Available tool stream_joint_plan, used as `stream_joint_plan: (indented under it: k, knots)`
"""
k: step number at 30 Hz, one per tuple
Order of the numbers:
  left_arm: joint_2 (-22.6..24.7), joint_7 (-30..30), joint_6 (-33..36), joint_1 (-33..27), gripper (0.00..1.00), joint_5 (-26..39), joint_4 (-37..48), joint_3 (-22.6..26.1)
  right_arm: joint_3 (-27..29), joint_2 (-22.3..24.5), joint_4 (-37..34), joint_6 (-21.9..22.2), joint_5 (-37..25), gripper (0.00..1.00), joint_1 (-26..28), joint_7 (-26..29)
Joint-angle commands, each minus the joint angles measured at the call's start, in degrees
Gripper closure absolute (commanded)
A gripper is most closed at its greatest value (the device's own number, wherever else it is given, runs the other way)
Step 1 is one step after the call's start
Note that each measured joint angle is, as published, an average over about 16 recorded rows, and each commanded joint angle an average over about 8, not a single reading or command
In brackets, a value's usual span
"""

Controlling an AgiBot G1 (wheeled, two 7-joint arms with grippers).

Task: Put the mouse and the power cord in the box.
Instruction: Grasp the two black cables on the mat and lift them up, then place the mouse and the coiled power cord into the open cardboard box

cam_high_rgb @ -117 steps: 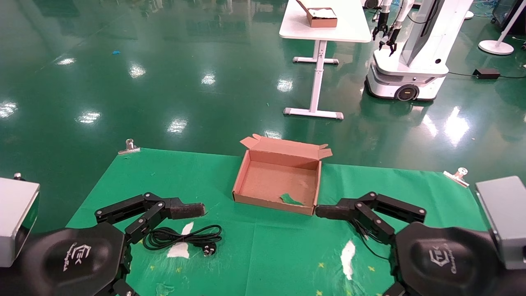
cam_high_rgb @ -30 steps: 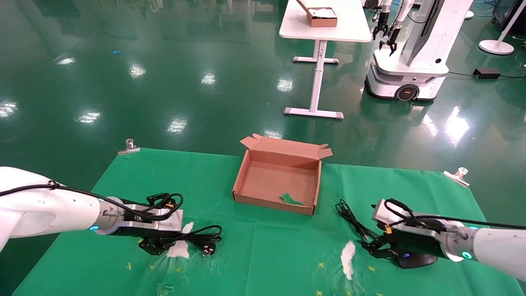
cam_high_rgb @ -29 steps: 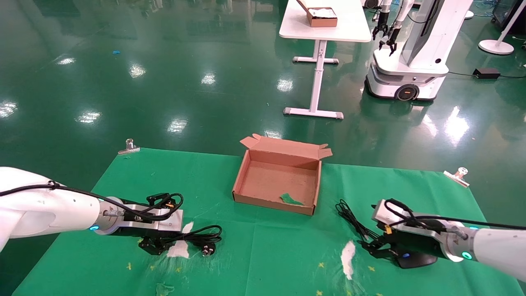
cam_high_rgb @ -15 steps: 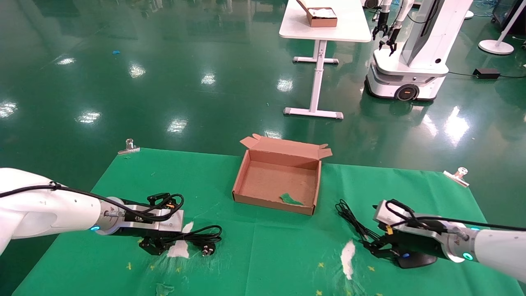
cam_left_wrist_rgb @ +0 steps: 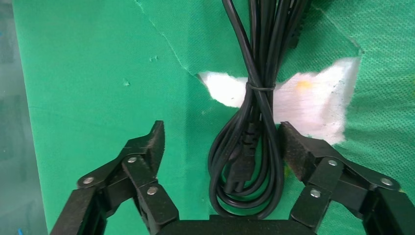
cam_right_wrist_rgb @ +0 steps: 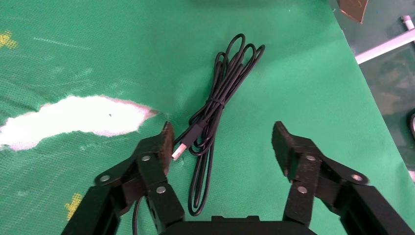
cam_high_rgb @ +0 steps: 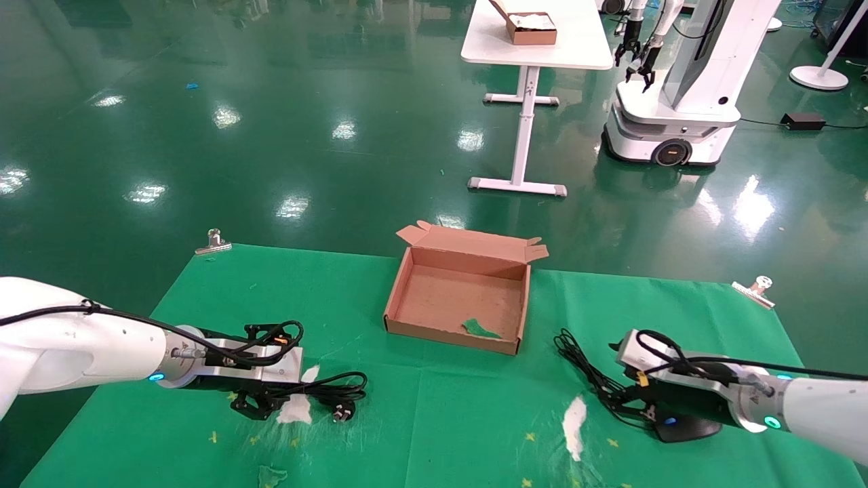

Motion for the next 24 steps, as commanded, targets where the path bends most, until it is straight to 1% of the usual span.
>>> stream_joint_plan:
  k: [1,24]
  knots:
    - [0.0,0.0,0.0,0.0,1.00,0.0,0.0,0.0,0.0,0.0,0.0,0.0,0.0,1.00,0.0,0.0]
    - [-0.1,0.0,0.1,0.0,1.00,-0.1,-0.1,0.0,0.0,0.0,0.0,-0.1,-0.1,1.00,0.1,0.0]
